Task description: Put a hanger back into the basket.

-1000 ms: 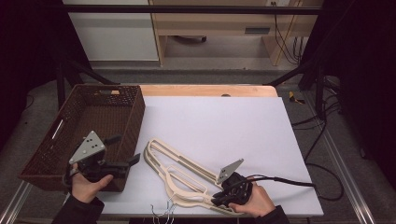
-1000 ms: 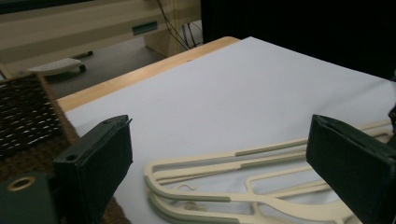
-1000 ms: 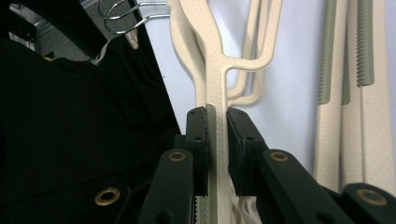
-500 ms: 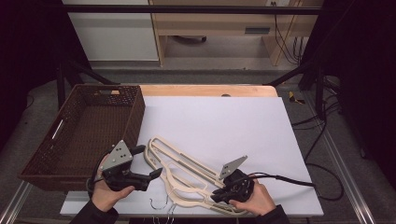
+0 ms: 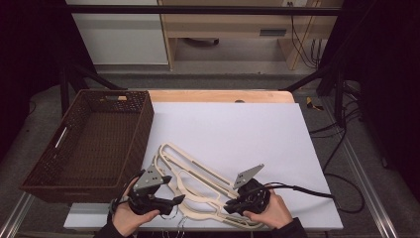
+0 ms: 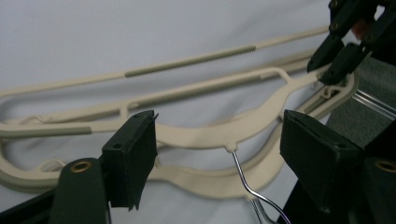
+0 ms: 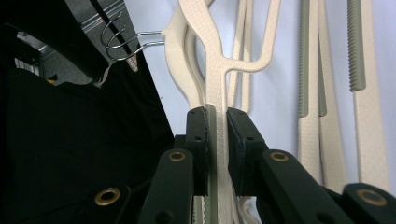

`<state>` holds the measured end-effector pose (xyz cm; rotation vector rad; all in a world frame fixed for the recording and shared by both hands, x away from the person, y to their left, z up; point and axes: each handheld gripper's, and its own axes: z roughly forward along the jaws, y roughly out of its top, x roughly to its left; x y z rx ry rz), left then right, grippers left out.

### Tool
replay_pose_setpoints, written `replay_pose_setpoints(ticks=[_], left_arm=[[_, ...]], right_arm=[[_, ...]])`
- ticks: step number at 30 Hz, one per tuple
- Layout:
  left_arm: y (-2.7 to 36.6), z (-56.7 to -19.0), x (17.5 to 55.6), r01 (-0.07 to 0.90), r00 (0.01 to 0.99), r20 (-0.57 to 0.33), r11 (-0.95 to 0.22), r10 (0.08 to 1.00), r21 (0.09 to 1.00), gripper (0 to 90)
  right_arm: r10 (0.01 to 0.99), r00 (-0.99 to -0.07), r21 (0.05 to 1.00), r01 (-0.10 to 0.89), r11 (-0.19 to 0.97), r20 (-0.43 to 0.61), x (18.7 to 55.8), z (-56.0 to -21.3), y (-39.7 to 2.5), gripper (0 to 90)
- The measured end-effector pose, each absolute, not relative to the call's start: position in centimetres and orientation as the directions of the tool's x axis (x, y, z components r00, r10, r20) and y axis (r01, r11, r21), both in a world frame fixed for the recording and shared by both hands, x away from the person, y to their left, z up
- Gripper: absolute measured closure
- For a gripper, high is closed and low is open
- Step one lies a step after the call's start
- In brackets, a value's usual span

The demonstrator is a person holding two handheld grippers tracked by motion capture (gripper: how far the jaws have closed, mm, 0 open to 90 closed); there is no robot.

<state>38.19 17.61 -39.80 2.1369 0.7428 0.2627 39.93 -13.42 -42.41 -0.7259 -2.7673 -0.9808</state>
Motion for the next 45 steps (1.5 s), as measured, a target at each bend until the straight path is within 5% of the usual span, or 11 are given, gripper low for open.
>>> replay_pose_setpoints(ticks=[23, 41, 45], left_arm=[[15.2, -43.4, 38.5, 0.575, 0.771, -0.152, -0.575, 0.618, 0.582, 78.9], [13.9, -41.9, 38.4, 0.602, 0.720, -0.056, -0.582, 0.691, 0.546, 87.6], [13.5, -41.5, 38.5, 0.606, 0.714, -0.038, -0.589, 0.699, 0.534, 87.7]], right_arm=[[0.417, -0.870, 0.548, 0.490, 0.679, 0.261, 39.9, -42.8, -13.1, 79.7], [0.398, -0.881, 0.583, 0.470, 0.663, 0.257, 39.7, -42.5, -13.2, 76.5], [0.411, -0.881, 0.603, 0.464, 0.649, 0.235, 39.6, -42.3, -13.3, 69.8]])
